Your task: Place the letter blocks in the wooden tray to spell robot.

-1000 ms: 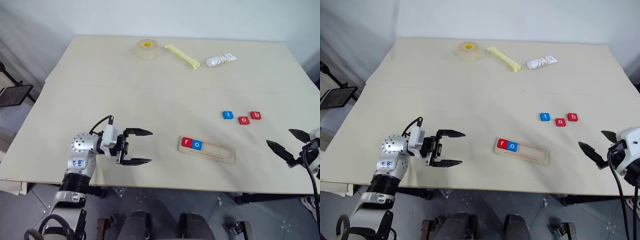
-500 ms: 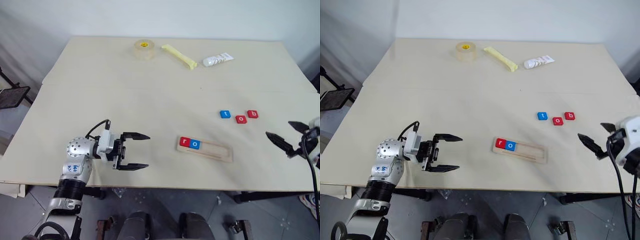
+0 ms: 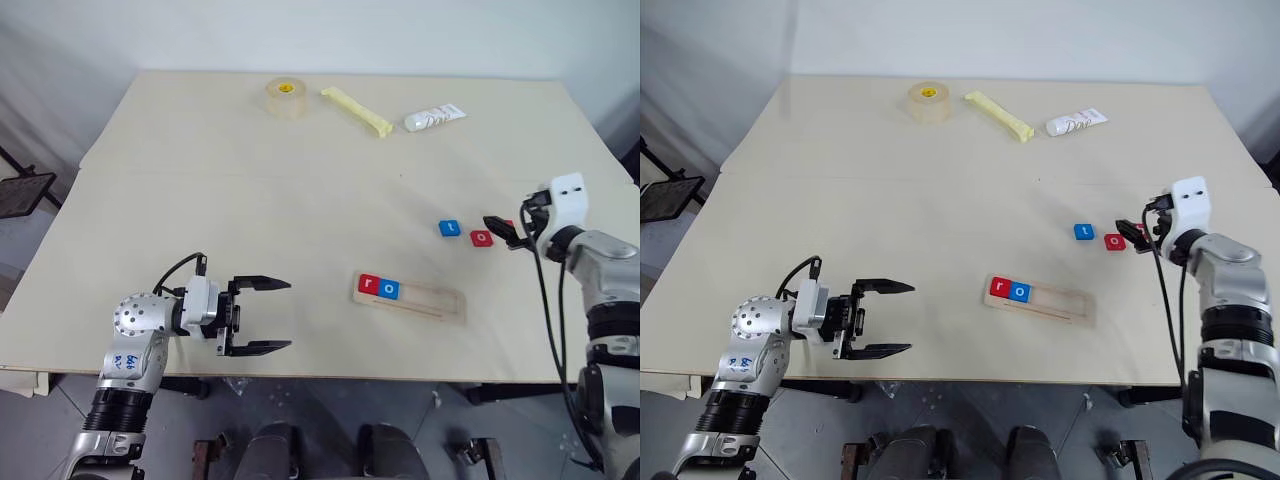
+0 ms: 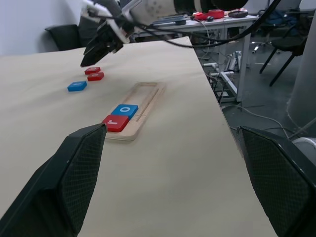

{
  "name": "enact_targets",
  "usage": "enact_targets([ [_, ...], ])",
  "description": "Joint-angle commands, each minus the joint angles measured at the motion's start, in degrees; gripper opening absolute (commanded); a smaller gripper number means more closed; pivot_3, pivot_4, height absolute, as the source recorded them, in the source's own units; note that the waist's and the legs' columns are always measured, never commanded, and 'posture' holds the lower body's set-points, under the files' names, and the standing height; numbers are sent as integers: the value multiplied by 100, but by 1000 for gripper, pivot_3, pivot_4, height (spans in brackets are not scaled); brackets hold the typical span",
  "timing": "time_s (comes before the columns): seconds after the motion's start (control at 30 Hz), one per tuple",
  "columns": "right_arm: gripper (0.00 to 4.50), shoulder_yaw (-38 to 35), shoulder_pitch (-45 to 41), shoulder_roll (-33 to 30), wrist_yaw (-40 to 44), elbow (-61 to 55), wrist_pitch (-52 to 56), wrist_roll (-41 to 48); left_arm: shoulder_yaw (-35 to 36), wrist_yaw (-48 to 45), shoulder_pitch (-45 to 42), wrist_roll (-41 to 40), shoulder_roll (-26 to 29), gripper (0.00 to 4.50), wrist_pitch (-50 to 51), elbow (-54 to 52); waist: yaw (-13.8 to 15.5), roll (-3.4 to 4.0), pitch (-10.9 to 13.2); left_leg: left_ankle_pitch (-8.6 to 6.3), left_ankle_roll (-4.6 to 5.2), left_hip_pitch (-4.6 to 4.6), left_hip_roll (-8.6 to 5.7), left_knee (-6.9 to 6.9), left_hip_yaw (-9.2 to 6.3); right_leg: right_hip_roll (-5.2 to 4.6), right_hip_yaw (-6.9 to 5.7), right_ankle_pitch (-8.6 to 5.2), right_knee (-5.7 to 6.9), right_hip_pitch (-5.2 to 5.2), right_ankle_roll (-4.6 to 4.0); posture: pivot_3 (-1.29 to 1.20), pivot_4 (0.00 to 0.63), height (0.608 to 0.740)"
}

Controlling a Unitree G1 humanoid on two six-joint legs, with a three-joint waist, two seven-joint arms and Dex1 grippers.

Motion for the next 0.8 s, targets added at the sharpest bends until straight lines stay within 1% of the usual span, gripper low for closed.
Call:
enact_targets([
  [0.03,4500,-80,-297,-3,-314,583,-564,-164,134,153,93,-139,53,4471,-15,-337,0,0,0,0,0,0,0,0,-1,0,-1,0,0,0,0,0,150,740],
  [0.3,4500,-122,-469,-33,-491,1171,-833,-194,72,278,221,-137,52,4471,-24,-446,-42,0,0,0,0,0,3,-1,0,2,0,0,1,0,0,0,150,740],
  [0.63,4500,-52,-570,-22,-510,1432,-361,-315,-7,318,139,-85,-16,4471,-98,-317,-121,1,0,0,-1,0,4,-3,-2,3,0,0,1,0,0,0,150,740],
  [0.73,3981,-94,-566,14,-556,1432,-262,-279,-12,318,132,-83,-28,4500,-114,-298,-122,1,0,0,-1,1,4,-3,-2,3,0,0,1,1,0,0,150,740],
  [0.8,3423,-105,-544,47,-558,1394,-236,-263,-13,312,125,-89,-38,4500,-118,-286,-119,1,0,0,-1,1,4,-3,-5,3,0,0,1,3,0,0,150,740],
])
